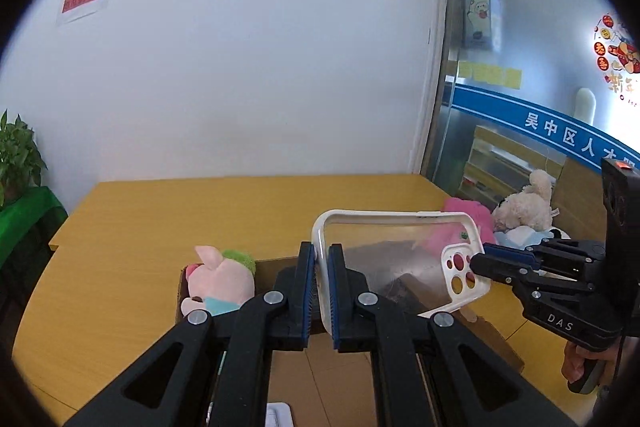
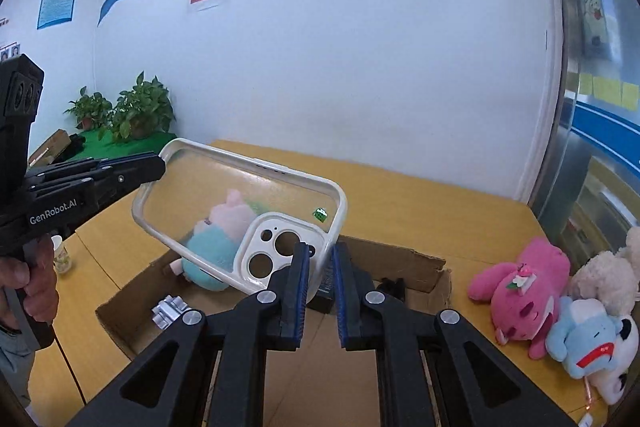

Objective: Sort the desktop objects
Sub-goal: 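Carry the phone case into the cardboard box and open both grippers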

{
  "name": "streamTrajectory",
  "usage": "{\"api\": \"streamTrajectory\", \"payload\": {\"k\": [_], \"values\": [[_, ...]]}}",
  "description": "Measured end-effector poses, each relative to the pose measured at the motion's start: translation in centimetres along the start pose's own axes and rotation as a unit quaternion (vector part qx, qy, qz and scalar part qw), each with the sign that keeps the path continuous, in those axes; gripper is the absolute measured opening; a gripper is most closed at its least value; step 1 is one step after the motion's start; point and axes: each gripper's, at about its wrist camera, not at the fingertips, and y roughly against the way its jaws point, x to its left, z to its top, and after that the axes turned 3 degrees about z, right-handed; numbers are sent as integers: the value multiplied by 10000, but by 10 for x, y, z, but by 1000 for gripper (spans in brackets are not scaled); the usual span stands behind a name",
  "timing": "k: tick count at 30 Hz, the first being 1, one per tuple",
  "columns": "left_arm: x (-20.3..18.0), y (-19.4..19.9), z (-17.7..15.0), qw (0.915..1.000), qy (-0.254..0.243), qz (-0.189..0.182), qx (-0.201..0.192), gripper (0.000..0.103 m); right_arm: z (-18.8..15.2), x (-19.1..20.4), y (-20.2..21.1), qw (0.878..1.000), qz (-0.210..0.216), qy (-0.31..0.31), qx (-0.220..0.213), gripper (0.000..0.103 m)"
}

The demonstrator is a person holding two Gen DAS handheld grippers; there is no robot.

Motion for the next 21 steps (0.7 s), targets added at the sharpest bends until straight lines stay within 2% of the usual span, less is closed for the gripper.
{"api": "streamTrajectory", "payload": {"k": [3, 7, 12, 15, 21], "values": [[4, -34, -12, 9989, 128, -9, 461, 6, -10, -17, -48, 9982, 145, -63, 575, 11], [13, -85, -39, 9912, 230, 317, 1264, 6, -35, -34, -112, 9895, 367, -368, 1350, 11], [31, -137, -78, 9719, 486, 417, 2266, 5, -58, -46, -166, 9720, 730, -792, 2090, 11], [30, -158, -97, 9601, 495, 345, 2732, 5, -67, -46, -190, 9631, 652, -795, 2487, 11], [29, -178, -116, 9450, 375, 426, 3221, 5, -92, -52, -219, 9428, 657, -964, 3123, 11]]}}
